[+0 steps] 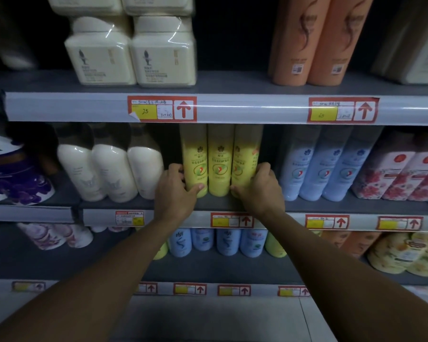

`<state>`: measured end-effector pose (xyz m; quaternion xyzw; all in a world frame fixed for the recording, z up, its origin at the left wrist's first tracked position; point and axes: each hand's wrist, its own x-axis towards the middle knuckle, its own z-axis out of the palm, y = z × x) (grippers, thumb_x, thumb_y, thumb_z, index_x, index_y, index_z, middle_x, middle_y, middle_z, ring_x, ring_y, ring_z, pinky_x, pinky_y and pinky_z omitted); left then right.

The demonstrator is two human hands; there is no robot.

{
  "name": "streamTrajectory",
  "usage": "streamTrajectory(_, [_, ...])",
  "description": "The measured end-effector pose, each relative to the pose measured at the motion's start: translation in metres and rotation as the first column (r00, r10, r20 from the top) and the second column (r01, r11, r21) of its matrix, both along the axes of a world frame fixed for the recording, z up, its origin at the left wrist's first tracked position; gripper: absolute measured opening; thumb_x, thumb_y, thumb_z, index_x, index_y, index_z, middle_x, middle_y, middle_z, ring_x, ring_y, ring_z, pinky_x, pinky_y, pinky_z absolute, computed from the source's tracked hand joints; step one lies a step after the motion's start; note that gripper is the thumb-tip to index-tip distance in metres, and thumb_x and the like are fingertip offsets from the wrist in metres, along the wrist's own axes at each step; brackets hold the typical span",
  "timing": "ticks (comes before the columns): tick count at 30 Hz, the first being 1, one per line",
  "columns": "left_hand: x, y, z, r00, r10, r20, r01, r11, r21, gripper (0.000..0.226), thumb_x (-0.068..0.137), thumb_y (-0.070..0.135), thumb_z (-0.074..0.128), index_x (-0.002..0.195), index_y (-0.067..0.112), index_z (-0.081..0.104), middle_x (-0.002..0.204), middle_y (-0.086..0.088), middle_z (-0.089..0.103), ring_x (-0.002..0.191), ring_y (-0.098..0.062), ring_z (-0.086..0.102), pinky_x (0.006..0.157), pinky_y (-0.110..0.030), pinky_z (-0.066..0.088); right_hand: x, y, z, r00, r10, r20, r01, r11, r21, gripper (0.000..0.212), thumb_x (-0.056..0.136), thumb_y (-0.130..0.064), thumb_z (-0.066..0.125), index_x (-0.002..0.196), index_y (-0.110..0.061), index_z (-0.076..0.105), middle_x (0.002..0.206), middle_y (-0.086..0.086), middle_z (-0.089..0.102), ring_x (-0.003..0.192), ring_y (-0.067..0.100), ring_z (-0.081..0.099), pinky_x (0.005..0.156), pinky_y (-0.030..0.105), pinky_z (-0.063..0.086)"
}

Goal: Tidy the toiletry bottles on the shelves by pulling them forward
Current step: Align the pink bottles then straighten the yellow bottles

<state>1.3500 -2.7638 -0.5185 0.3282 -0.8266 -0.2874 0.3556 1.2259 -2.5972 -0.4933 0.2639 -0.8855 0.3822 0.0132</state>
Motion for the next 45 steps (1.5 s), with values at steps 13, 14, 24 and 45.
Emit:
streamTrajectory(13, [-0.003, -0.002, -0.003, 0.999, -0.033, -0.011, 0.034, 0.999, 0.032, 0.068, 0.08, 0.033, 0.086, 0.136, 0.025, 0.05, 0.118, 0.005, 0.068, 0.104, -0.018, 0.068, 0.089, -0.047, 0.061, -0.005, 0.005, -0.002, 0.996, 0.079, 0.048, -0.077, 0.996, -0.048, 0.069, 0.083, -0.038, 0.082, 0.138, -0.017, 0.045, 0.136, 0.009, 0.058, 0.121, 0.032, 0.06, 0.1, 0.052, 0.052])
streamTrajectory(14, [-0.004, -0.001, -0.002, 0.999, -0.023, -0.027, 0.025, 0.998, 0.059, 0.072, 0.078, 0.034, 0.089, 0.137, 0.022, 0.049, 0.118, 0.004, 0.068, 0.104, -0.018, 0.069, 0.089, -0.045, 0.06, -0.005, 0.005, -0.003, 0.996, 0.072, 0.054, -0.069, 0.996, -0.057, 0.073, 0.081, -0.039, 0.083, 0.139, -0.017, 0.044, 0.136, 0.009, 0.058, 0.121, 0.031, 0.06, 0.1, 0.053, 0.052])
streamTrajectory(24, [-0.009, -0.001, -0.005, 0.998, -0.021, -0.051, 0.025, 0.997, 0.078, 0.059, 0.081, 0.027, 0.089, 0.128, 0.021, 0.054, 0.119, 0.003, 0.068, 0.109, -0.018, 0.067, 0.09, -0.048, 0.061, -0.009, 0.002, -0.011, 0.998, 0.043, 0.039, -0.04, 0.995, -0.091, 0.07, 0.08, -0.038, 0.087, 0.134, -0.017, 0.049, 0.13, 0.009, 0.06, 0.118, 0.029, 0.061, 0.098, 0.053, 0.053])
streamTrajectory(45, [-0.012, 0.001, -0.004, 0.988, -0.028, -0.151, 0.051, 0.987, 0.151, 0.062, 0.082, 0.013, 0.088, 0.132, 0.019, 0.051, 0.124, -0.001, 0.071, 0.113, -0.019, 0.07, 0.093, -0.049, 0.062, -0.017, 0.002, -0.014, 0.994, 0.103, 0.045, -0.095, 0.986, -0.138, 0.067, 0.088, -0.02, 0.08, 0.143, -0.019, 0.043, 0.128, 0.007, 0.069, 0.119, 0.029, 0.064, 0.101, 0.054, 0.054])
